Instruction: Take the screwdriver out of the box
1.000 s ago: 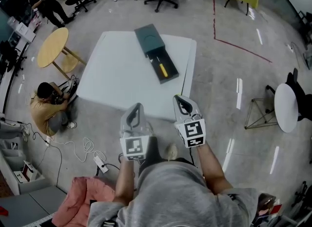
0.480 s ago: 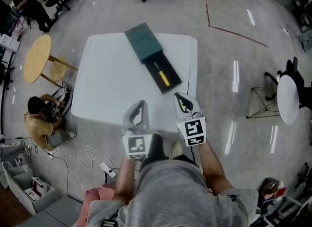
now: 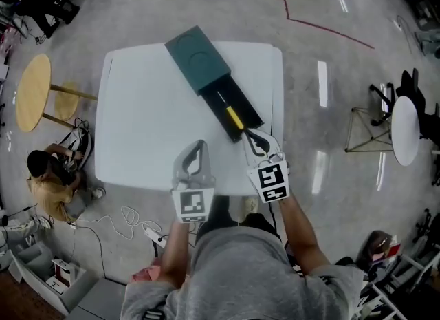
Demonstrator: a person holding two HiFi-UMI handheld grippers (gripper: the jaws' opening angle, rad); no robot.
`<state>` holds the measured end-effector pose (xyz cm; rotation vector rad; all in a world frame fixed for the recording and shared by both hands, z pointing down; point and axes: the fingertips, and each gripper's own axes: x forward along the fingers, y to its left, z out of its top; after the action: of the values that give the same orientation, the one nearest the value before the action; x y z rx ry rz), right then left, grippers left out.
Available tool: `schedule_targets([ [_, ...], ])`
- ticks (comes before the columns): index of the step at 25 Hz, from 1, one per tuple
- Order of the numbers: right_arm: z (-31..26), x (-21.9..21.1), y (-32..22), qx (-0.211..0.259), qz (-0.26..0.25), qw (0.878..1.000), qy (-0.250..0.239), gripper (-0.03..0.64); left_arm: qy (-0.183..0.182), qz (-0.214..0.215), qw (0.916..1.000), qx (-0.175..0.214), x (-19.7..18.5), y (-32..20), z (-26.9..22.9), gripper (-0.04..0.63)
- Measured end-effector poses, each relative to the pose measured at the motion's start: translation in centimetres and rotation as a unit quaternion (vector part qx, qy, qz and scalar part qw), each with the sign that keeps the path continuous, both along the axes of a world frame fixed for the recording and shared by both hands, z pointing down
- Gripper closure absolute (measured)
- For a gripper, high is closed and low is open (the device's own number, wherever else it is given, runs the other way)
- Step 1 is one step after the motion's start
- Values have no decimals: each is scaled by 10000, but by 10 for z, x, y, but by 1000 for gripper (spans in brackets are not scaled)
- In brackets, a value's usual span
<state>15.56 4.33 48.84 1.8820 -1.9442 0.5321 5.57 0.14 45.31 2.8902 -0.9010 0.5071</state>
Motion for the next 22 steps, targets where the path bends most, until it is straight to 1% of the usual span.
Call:
schedule_targets([
  [10, 51, 7, -41, -573, 91, 9983, -28, 612, -140, 333, 9985, -411, 18, -42, 49, 583],
  [13, 67, 9, -51, -751, 116, 9971, -45, 612, -160, 374, 9978, -529, 20, -51, 64, 583],
  [18, 95, 16, -68, -1177, 201, 9928, -45, 610, -218, 361, 9967, -688, 18, -62, 82, 583],
  [20, 105, 18, -74, -1348, 193, 9907, -81, 569, -233, 347, 9964, -737, 18, -66, 85, 583],
  [22, 115, 22, -80, -1553, 179, 9876, -138, 555, -254, 340, 9960, -790, 17, -69, 90, 583],
])
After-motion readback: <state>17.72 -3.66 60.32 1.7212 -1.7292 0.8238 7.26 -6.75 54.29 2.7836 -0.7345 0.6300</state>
